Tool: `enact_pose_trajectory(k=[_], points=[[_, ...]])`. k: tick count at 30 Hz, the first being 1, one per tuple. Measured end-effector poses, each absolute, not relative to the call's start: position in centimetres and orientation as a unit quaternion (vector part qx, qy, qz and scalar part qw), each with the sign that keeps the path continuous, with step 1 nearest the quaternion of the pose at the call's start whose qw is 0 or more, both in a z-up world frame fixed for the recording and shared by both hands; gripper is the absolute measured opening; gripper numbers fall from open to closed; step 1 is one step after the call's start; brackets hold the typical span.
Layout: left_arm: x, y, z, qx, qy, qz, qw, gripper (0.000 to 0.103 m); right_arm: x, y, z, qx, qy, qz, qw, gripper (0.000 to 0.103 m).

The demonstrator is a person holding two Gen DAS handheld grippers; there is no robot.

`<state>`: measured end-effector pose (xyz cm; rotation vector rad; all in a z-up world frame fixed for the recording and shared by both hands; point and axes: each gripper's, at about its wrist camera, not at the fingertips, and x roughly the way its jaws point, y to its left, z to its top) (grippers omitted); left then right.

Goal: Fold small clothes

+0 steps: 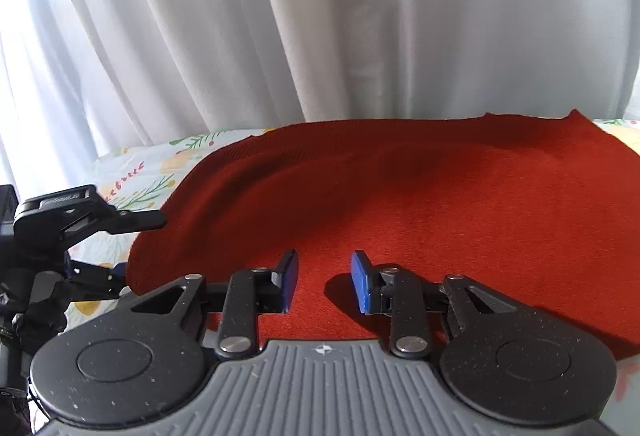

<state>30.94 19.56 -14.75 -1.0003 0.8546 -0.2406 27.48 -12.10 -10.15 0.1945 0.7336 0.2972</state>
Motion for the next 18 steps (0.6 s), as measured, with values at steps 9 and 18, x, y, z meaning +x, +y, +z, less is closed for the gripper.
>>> enact_pose_trajectory(k=[9,18], points=[[33.6,19.1,-15.7,-0.463,0.413,-0.109,0.776,0.021,28.7,-8.4,-11.8,0.044,0.359,0.134,0.923,0.013],[33.1,19.1,-15.6,-0.481,0.405,-0.102,0.771,0.016,26.8,-6.7,-11.4,-0.020,0.312,0.134,0.940,0.008]])
